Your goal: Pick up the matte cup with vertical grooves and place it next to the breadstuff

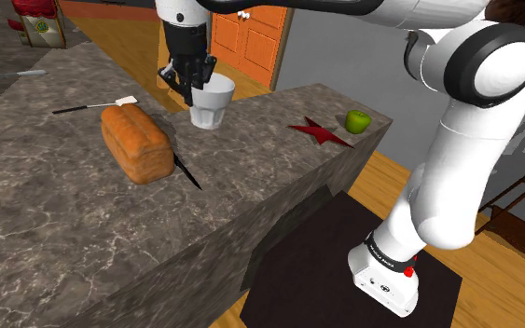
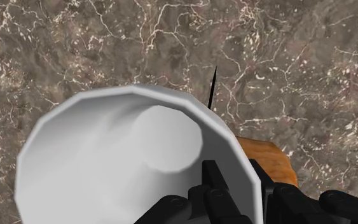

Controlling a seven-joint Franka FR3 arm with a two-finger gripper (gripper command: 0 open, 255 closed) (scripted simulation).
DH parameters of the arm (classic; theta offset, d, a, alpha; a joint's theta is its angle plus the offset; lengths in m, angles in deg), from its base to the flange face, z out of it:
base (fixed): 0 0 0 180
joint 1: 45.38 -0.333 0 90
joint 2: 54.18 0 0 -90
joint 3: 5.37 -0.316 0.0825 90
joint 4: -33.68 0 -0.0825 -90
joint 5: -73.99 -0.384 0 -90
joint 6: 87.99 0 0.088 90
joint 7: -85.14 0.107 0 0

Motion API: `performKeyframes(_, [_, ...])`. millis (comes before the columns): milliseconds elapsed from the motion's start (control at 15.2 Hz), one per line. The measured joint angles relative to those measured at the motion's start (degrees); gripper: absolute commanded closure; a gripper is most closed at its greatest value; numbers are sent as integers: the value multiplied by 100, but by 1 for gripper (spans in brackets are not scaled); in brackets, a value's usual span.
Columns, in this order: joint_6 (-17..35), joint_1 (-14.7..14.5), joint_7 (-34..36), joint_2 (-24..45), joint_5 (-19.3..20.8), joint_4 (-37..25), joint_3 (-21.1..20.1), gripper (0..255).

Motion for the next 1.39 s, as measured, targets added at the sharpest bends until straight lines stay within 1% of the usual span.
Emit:
performKeyframes(198, [-319, -353, 305, 596, 204, -819, -88, 255])
performKeyframes(264, [-466, -518, 409, 880, 300, -1219, -106, 255])
performKeyframes(330, [-541, -593, 454, 1003, 338, -1398, -111, 255])
performKeyframes(396, [-520, -631, 505, 1049, 353, -1411, -117, 255])
performKeyframes(594, [-321, -630, 575, 1072, 357, -1223, -119, 255])
performKeyframes(990, [189, -532, 671, 926, 318, -556, -125, 255])
performKeyframes(1386, [650, -473, 749, 916, 328, -77, -113, 255])
